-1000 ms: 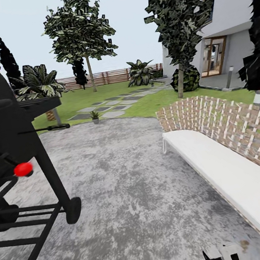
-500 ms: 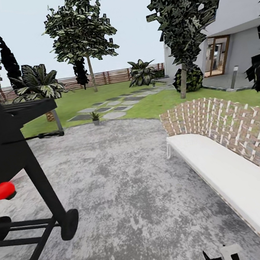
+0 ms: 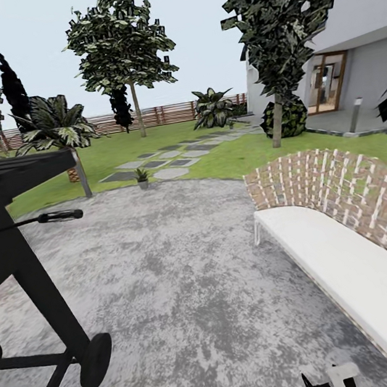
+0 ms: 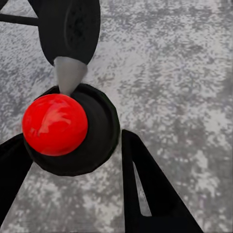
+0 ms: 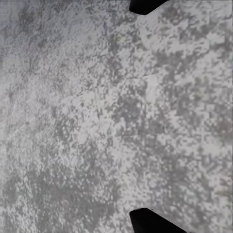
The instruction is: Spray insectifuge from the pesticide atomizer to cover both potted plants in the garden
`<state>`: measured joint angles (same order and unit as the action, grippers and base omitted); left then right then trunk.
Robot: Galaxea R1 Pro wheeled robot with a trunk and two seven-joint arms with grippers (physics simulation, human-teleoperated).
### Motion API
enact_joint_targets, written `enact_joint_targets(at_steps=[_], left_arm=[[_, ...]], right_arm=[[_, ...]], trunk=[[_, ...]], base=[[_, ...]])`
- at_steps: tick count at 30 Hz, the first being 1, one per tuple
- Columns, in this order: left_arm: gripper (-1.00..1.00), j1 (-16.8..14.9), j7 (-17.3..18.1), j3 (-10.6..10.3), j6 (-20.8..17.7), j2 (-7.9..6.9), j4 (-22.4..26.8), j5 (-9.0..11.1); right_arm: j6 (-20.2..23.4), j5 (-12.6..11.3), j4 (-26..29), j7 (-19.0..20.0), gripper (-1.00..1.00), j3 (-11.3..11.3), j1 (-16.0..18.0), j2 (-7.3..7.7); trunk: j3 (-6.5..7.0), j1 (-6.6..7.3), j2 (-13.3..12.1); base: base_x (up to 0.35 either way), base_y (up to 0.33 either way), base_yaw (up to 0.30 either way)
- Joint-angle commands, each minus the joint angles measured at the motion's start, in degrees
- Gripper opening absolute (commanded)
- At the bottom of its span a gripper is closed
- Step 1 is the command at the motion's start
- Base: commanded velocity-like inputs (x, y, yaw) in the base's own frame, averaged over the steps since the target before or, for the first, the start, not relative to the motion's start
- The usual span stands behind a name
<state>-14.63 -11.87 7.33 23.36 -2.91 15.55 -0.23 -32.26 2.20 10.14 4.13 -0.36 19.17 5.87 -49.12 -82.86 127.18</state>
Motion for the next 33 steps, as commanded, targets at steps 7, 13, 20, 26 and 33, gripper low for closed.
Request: enact_joint_targets(at_steps=[7,13,20,26,33], left_arm=[[-1.0,-0.04,-0.09,0.05,0.2,0.01,-0.08,-0.04],[-1.0,-0.04,-0.09,0.05,0.2,0.01,-0.08,-0.04],[-1.0,-0.04,-0.09,0.05,0.2,0.01,-0.09,-0.04],[-1.0,-0.04,-0.09,0.05,0.2,0.01,-0.09,-0.04],[-1.0,-0.04,-0.09,0.06,0.2,-0.02,-0.09,-0.04]], right_arm=[[-0.17,0.17,-0.04,0.09,1.0,-0.14,0.03,0.02],[-0.17,0.17,-0.04,0.09,1.0,-0.09,0.04,-0.02],[-0.17,0.17,-0.04,0.03,1.0,-0.14,0.02,-0.06],[-0.17,0.34,-0.12,0.25,1.0,0.04,0.02,-0.07],[-0.17,0.28,-0.04,0.26,1.0,-0.06,0.06,0.0]], trunk=[[-0.06,-0.02,0.02],[-0.06,-0.02,0.02],[-0.06,-0.02,0.02],[-0.06,-0.02,0.02],[-0.06,-0.02,0.02]], base=[[0.339,0.0,0.217],[0.339,0.0,0.09],[0.339,0.0,0.006],[0.318,-0.133,0.0],[0.305,-0.184,0.0]])
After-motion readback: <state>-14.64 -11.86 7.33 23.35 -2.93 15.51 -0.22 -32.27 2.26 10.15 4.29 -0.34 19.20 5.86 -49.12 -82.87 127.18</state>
